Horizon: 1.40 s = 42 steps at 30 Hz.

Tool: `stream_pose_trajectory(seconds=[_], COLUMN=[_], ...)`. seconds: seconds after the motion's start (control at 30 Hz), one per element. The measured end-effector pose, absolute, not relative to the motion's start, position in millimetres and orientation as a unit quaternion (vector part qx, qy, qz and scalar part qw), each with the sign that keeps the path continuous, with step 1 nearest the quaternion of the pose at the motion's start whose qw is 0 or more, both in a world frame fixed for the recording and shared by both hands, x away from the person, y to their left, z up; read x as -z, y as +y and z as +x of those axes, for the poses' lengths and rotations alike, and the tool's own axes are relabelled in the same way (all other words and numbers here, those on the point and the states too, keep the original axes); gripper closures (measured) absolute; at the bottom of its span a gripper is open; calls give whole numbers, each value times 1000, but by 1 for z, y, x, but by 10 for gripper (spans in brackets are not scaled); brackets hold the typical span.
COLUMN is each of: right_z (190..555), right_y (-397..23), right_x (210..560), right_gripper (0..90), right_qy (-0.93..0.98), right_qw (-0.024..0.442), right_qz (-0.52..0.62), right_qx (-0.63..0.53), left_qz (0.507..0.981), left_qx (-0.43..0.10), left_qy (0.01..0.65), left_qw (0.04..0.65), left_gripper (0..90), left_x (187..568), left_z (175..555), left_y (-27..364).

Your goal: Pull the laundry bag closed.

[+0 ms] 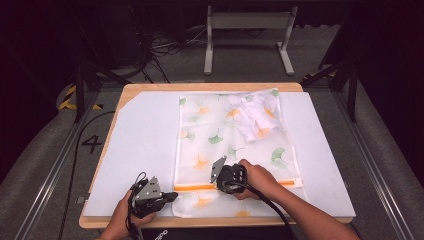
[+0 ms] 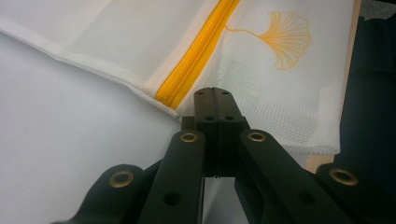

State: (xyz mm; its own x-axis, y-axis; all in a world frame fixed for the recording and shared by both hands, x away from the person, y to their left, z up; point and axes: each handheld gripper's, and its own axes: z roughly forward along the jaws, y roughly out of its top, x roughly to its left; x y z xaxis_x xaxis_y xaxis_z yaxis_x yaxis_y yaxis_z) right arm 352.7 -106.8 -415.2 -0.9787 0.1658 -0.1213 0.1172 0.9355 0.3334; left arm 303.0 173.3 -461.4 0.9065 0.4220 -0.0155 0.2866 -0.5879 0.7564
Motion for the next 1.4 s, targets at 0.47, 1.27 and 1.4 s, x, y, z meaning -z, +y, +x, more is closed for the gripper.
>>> stream_pose_trajectory(seconds=[0.47,1.27,1.4], right_z=[352,353,353], right_y=[-118,-139,-144], right_x=[415,414,414], right_gripper=[846,846,846], right_qy=[981,979,979], right_qw=[75,80,75], right_qz=[77,95,96], right_qx=[-163,-164,-166], left_qz=[887,888,887], left_qx=[-82,-82,-81], left_qy=[200,199,199], left_qw=[408,407,408], left_gripper=[900,900,900], left_x=[461,461,461], left_z=[303,304,304], left_y=[173,173,173])
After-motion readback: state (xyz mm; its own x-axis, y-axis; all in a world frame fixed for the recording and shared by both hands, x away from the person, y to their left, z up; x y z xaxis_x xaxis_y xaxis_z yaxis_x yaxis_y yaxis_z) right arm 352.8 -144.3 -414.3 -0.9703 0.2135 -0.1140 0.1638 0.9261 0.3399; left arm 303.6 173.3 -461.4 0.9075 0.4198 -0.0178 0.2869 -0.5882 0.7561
